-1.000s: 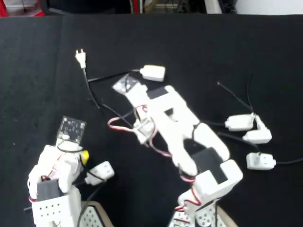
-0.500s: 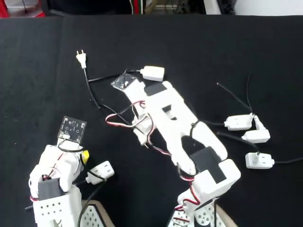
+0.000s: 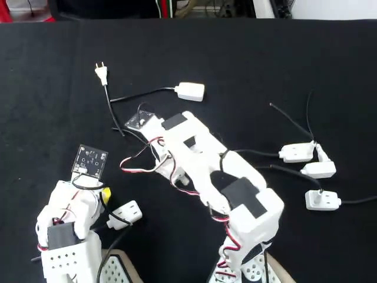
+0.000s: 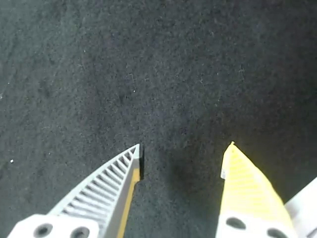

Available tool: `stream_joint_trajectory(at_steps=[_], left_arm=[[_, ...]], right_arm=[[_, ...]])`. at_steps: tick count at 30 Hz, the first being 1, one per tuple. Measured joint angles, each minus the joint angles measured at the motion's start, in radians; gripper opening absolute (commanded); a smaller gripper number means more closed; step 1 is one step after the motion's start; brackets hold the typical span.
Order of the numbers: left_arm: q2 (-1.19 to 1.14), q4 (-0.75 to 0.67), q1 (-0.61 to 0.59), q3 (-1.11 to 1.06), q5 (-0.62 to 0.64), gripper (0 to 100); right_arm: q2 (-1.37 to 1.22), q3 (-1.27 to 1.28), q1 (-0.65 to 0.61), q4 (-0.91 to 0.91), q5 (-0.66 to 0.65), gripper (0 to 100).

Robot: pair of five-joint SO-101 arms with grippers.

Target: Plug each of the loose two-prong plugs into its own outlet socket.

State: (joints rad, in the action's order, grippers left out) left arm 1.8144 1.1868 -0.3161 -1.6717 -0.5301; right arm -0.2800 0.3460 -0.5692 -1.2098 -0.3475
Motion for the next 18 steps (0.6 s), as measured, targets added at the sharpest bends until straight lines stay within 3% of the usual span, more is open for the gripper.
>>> stream_joint_trajectory(at_steps=[3,6,18], left_arm=[[0.0,0.0,0.0,0.0,-0.002,27],[0.0,0.0,0.0,0.0,-0.002,27],[0.0,0.0,0.0,0.0,-0.002,27]], right_arm=[[-0.006,-0.002,-0.003,0.002,0.0,13.8],[-0.006,-0.003,0.002,0.008,0.0,2.1],[-0.012,-0.023,0.005,-0.008,0.005,2.8]])
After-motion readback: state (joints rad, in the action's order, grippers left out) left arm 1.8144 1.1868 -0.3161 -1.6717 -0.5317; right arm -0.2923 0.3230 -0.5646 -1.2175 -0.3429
